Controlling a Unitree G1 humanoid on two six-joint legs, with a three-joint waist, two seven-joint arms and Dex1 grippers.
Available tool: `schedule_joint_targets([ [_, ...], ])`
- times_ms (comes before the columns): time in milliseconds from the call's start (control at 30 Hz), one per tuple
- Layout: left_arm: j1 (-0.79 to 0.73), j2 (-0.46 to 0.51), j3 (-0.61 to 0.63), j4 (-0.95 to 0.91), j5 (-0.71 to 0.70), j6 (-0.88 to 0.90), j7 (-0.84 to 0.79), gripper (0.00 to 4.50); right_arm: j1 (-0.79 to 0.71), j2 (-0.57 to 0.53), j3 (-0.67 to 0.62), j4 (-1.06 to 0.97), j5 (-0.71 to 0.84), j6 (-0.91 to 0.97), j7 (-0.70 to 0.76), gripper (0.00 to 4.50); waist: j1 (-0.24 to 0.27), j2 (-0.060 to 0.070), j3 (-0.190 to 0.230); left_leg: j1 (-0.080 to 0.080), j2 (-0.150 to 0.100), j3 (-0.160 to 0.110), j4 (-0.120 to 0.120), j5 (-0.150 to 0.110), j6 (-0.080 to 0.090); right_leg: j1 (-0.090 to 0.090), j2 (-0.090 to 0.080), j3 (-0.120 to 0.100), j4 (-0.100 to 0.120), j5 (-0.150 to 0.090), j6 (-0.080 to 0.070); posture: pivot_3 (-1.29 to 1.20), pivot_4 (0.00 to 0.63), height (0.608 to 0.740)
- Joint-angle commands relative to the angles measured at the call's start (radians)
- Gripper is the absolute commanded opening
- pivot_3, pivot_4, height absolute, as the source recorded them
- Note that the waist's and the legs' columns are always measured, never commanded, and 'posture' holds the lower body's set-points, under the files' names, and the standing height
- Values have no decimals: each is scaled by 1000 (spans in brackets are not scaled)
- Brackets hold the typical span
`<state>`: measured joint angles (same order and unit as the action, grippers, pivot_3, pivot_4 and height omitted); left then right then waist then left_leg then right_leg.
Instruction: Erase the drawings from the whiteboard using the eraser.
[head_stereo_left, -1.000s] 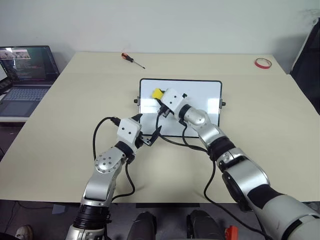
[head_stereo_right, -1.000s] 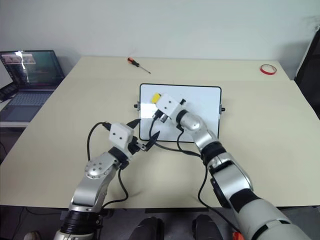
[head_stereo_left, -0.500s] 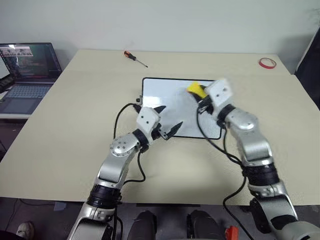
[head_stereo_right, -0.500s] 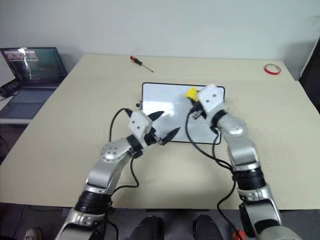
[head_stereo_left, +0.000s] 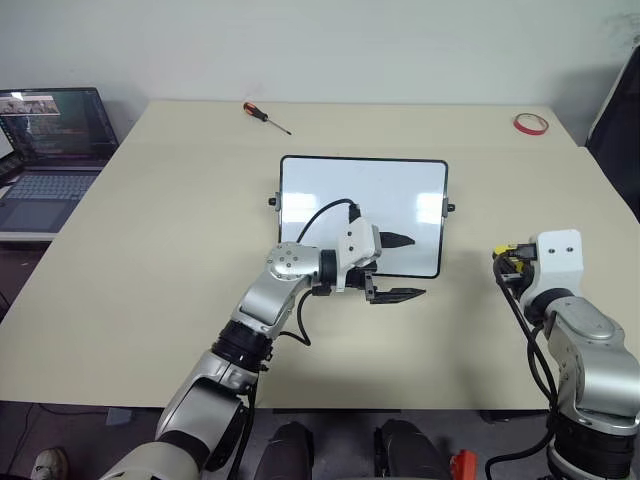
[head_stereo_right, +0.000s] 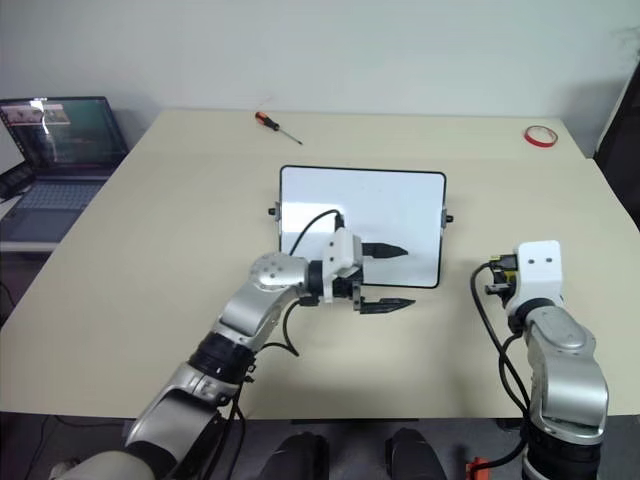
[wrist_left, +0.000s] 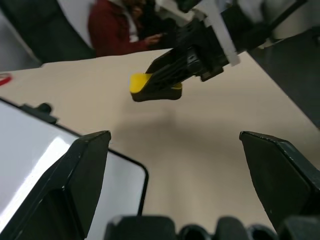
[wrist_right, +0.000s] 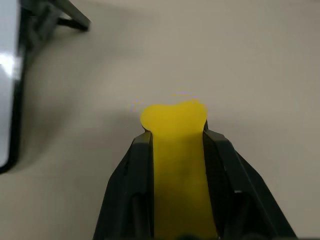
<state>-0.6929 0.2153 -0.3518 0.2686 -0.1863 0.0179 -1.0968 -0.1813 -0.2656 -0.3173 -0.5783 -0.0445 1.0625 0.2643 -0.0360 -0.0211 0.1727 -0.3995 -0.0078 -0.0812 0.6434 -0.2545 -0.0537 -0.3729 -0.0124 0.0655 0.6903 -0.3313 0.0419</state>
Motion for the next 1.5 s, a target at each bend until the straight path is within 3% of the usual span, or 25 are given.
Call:
schedule_joint_targets([
  [33, -40, -16, -41, 52, 50, -93, -41, 4500, -4, 19, -40, 21, 42, 9, -18, 1075, 1, 0, 0, 0, 0, 0, 0, 0, 0, 0, 0, 0, 0, 0, 0, 0, 150, 740],
  [767, -14, -2, -17, 43, 74, -96, -19, 4500, 13, -37, -36, 187, 119, -73, -59, 1075, 3, 0, 0, 0, 0, -1, 1, 0, 0, 1, 0, 0, 0, 0, 0, 0, 150, 740],
  [1100, -17, 1, -13, 10, 66, -56, -6, 4500, -2, -73, -45, 228, 134, -86, -76, 4390, 3, 0, 0, 0, 0, 0, 1, 0, 0, 0, 0, 0, 1, 0, 0, 0, 150, 740],
  [1267, -4, 18, -5, -29, 59, -24, 1, 4500, -22, -71, -49, 215, 146, -76, -93, 4480, 2, 0, 0, 0, 0, 0, 1, 0, 0, 0, 0, 0, 1, 0, 0, 0, 150, 740],
  [1500, 124, 102, 144, -355, -12, 283, 173, 4500, -41, -44, -82, 15, 169, -26, -149, 4480, -3, 1, 0, 0, 1, 0, 1, 0, 0, -1, 0, 1, 3, 0, 0, 0, 150, 740],
])
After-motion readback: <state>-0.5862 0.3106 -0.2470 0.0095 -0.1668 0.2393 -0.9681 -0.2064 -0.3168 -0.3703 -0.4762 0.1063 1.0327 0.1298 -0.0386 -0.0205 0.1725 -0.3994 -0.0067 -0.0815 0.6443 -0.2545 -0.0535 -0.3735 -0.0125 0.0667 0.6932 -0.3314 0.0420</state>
